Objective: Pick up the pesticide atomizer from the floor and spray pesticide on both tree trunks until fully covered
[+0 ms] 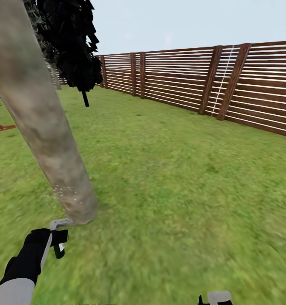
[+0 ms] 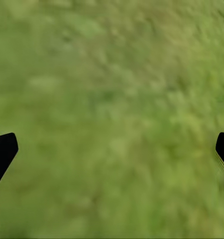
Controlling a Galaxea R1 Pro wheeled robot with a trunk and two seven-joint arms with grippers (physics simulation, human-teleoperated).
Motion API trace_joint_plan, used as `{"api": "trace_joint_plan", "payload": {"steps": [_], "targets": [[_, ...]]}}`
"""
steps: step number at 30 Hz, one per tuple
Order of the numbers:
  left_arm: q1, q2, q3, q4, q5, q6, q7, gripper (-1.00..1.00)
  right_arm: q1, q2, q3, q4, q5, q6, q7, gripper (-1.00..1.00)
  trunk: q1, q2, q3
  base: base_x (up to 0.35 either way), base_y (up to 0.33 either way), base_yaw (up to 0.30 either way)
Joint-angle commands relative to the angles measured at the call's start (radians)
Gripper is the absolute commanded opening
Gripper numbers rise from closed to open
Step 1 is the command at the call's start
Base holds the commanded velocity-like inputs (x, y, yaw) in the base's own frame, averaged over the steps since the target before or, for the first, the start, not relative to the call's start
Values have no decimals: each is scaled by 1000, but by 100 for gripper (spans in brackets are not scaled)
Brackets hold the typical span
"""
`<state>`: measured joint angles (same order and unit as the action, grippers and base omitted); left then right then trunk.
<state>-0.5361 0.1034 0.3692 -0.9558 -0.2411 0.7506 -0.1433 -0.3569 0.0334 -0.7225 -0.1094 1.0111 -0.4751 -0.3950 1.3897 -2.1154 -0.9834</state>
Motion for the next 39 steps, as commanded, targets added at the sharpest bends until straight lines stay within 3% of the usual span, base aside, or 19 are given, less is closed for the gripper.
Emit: {"api": "trace_joint_plan", "payload": {"steps": [1, 13, 24, 39], "targets": [[-1, -1, 1, -1, -7, 5, -3, -100, 0, 0, -8, 0, 11, -2, -4, 100, 0, 0, -1, 2, -276, 91], [-1, 1, 6, -1, -9, 5, 4, -100, 0, 0, -8, 0, 11, -2, -4, 100, 0, 0, -1, 23, -276, 47], [-1, 1, 5, -1, -12, 4, 5, -100, 0, 0, -7, 0, 11, -2, -4, 100, 0, 0, -1, 215, -211, 274], [-1, -1, 3, 0, -14, 4, 5, -100, 0, 0, -6, 0, 12, -2, -4, 100, 0, 0, -1, 171, -229, 41]]}}
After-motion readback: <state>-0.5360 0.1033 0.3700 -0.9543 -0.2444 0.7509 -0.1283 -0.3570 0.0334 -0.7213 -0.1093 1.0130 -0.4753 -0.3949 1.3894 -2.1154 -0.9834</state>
